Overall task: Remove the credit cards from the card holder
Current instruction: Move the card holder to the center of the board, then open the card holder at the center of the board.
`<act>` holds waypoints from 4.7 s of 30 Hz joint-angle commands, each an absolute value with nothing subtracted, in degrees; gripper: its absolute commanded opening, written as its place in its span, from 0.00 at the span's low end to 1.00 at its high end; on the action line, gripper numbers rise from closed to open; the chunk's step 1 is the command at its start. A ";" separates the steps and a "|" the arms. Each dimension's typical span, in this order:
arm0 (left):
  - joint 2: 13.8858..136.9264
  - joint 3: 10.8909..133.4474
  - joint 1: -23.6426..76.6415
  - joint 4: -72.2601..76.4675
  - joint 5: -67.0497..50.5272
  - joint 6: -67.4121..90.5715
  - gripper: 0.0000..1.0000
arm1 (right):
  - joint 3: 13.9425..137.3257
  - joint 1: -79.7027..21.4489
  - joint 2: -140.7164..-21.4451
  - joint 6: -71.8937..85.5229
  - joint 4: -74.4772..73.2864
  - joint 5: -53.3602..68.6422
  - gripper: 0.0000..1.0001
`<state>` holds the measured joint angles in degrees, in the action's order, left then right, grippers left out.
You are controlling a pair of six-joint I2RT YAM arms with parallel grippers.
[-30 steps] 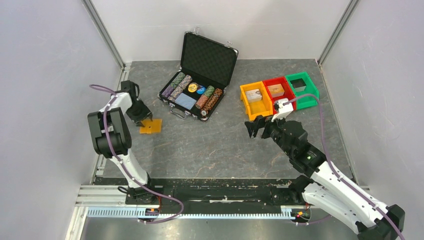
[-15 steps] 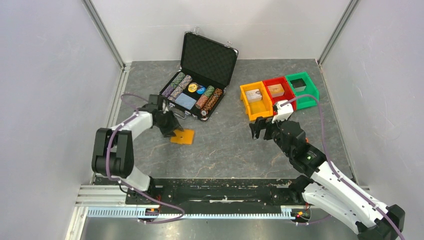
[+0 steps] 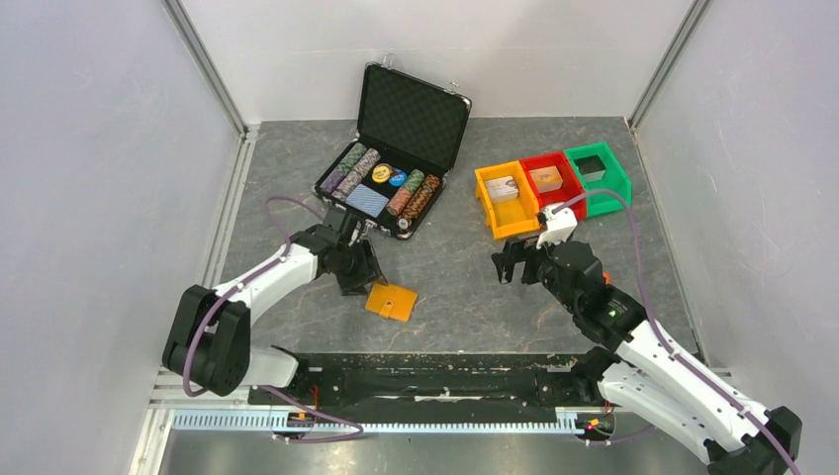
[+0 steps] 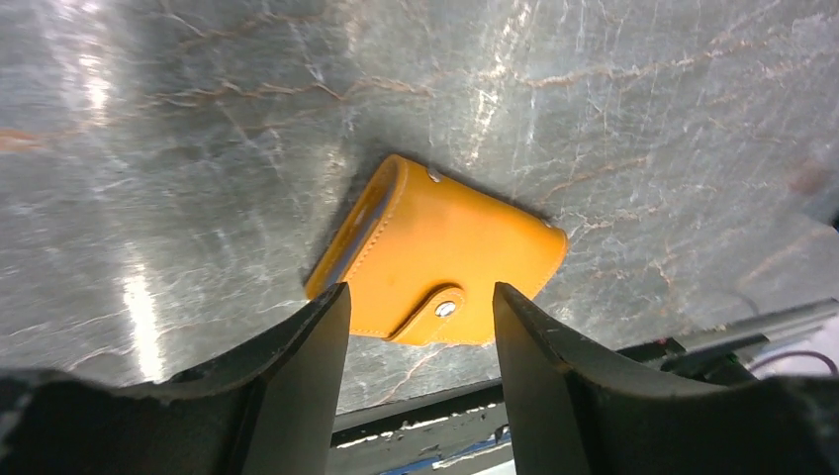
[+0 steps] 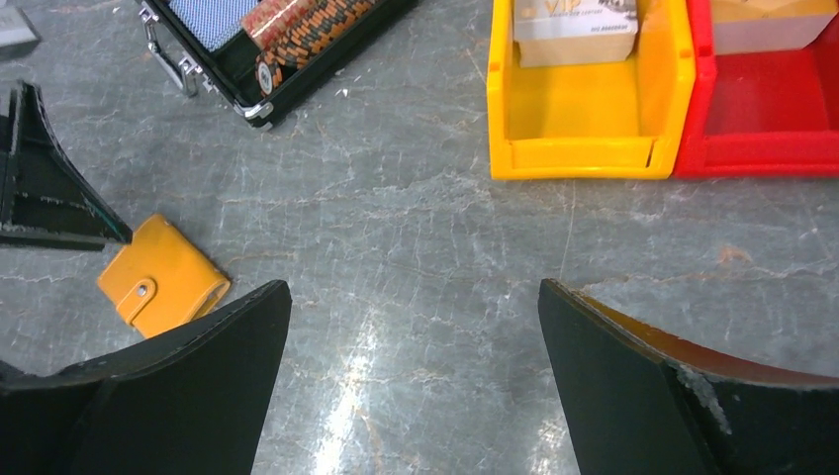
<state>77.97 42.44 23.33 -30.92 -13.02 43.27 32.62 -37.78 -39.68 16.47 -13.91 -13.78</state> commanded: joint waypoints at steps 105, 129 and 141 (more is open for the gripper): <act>59.77 36.53 26.89 -29.11 -16.68 40.68 0.87 | 43.02 -62.93 -88.84 24.20 1.94 -15.67 0.00; 74.67 35.23 29.10 -12.76 -24.25 42.69 0.75 | 29.66 -61.66 -76.15 17.54 15.13 -15.16 0.06; 59.82 33.02 29.01 -23.42 -5.95 41.70 0.79 | 42.48 -61.61 -84.90 29.07 -2.57 -17.54 0.34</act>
